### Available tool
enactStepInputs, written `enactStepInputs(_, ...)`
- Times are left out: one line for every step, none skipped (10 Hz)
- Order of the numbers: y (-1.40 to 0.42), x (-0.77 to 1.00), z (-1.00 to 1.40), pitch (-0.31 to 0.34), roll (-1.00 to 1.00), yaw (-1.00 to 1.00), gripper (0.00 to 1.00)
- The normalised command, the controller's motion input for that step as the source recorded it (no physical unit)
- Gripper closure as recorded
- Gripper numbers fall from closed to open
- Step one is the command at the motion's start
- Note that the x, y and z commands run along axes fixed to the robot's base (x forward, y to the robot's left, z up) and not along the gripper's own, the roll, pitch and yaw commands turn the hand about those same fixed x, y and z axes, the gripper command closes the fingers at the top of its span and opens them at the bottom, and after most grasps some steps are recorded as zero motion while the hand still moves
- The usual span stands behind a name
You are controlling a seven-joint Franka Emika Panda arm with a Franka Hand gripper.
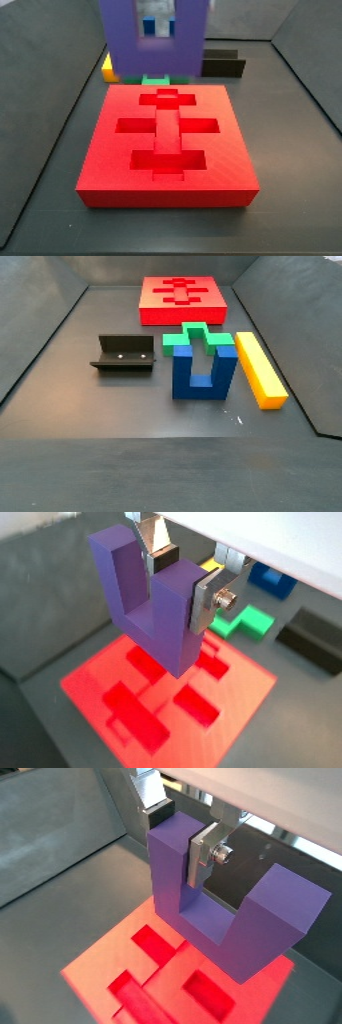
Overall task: Pick up the purple object. Move up. Move to above the board. Insert the purple object.
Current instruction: Insert the purple object.
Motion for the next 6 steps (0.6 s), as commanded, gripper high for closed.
enactStepInputs(-0.65,0.5,-0.83,-0.006,0.17,0.1,1.0)
enactStepInputs(-0.67,0.4,-0.74,0.0,0.19,0.08,1.0)
enactStepInputs(-0.59,0.31,-0.59,0.0,0.11,0.16,1.0)
enactStepInputs(-0.48,0.05,-0.51,0.0,0.05,0.13,1.0)
enactStepInputs(-0.25,0.0,-0.37,-0.01,0.0,0.03,1.0)
enactStepInputs(-0.03,0.0,-0.23,-0.054,-0.06,0.0,1.0)
